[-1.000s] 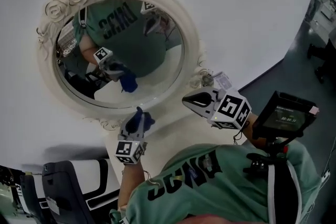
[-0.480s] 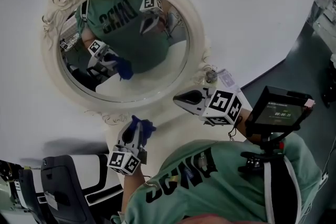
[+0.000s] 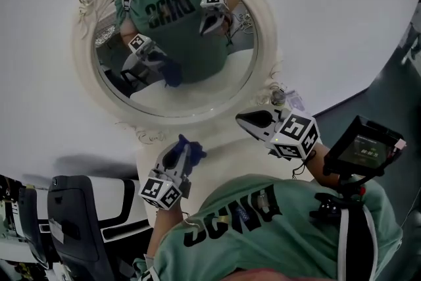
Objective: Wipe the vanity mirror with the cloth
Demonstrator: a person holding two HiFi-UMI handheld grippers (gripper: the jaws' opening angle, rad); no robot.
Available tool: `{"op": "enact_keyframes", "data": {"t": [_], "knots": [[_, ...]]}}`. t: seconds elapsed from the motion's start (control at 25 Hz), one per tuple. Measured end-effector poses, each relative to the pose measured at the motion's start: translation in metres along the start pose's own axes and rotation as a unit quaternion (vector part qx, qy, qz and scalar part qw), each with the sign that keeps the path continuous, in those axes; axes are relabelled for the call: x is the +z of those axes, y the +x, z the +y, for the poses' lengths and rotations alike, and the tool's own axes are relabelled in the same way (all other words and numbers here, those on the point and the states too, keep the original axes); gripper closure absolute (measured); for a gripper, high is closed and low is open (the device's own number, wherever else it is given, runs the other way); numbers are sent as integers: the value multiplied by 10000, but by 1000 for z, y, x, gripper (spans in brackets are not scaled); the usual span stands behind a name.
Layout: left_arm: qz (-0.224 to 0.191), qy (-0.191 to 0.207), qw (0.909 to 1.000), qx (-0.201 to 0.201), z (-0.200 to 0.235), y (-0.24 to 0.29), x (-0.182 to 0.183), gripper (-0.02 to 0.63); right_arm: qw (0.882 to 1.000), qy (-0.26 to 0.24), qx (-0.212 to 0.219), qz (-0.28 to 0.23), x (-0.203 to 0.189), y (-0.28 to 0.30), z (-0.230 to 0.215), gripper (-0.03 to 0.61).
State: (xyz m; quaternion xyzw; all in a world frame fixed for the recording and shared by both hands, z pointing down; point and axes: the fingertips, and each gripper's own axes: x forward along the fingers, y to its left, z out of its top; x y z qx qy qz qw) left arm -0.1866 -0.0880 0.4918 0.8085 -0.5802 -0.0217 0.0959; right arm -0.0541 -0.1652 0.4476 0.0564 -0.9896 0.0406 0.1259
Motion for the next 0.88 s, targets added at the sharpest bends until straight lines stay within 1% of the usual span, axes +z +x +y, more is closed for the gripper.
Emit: {"op": "enact_keyframes", "data": {"t": [0.2,0.4,0.64,0.88], "knots": [[-18,22,10000,-21,-2,1,3,561,10000,12,-48,-39,1,-2,-3,568],[-13,-21,10000,-40,-4,2,0,561,10000,4,-7,-21,-2,-1,-1,568],[-4,-231,9997,-95,-6,1,-5,561,10000,17,28,9,-2,-1,1,568],[12,-273,9995,-178,-11,4,-8,561,10000,-5,43,40,-6,-1,3,568]]}}
